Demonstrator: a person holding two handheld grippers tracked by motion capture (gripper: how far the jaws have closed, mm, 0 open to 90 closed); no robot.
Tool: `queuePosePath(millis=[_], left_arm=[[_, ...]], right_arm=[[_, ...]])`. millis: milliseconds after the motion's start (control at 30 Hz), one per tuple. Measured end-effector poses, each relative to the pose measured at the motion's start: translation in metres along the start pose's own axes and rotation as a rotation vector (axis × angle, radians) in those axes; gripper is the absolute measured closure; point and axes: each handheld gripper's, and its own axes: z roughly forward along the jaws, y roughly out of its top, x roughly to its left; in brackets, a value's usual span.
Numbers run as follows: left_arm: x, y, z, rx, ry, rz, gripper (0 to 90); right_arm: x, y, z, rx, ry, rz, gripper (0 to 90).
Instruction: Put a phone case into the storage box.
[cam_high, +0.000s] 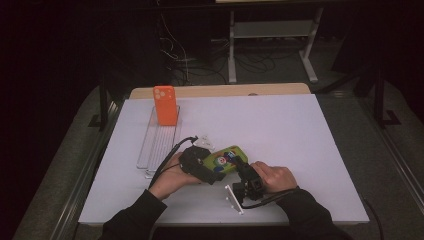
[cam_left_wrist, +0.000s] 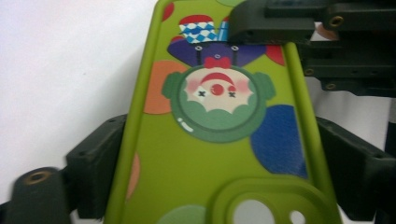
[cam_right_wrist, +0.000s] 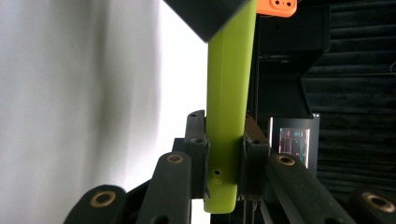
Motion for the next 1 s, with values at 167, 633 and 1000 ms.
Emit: queuePosePath(millis=[167,633,1000], left_arm=[[0.002,0.001,-0.006,-0.004,-0.007,0.017,0.0],[0.016,-0.002,-0.019,-0.059,0.007,-0.005,0.0],[0.018,-0.002,-0.014,-0.060,0.005,-0.043,0.0]], right_arm=[[-0.001,-0.004,0.002,0.031,0.017,0.021,75.6],[-0.022,-0.028,0.003,0.097,0.131,0.286,75.6],[-0.035,-0.041,0.000,0.086,0.254,0.656,75.6]])
